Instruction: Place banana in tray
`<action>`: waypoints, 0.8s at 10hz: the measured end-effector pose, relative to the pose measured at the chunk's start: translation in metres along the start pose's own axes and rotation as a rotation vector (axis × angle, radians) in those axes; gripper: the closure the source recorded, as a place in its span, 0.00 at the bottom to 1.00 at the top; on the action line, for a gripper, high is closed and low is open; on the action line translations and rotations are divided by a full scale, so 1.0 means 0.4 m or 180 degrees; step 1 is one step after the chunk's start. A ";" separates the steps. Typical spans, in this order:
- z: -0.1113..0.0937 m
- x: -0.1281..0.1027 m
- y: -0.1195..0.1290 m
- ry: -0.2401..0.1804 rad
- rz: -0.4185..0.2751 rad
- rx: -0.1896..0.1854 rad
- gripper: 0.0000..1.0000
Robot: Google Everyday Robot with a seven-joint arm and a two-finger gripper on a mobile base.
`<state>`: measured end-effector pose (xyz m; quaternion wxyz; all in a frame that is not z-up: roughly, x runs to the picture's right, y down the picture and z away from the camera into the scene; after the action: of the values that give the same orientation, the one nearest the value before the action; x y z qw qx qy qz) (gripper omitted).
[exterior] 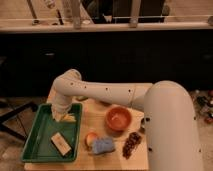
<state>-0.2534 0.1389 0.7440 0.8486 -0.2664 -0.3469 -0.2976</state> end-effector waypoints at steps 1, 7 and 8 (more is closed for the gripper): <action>-0.005 -0.004 0.000 -0.0007 -0.0005 0.0055 0.76; -0.026 0.001 0.004 -0.0135 0.0008 0.0257 0.20; -0.026 0.003 0.004 -0.0149 0.0014 0.0264 0.20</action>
<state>-0.2470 0.1327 0.7379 0.8512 -0.2387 -0.3781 -0.2749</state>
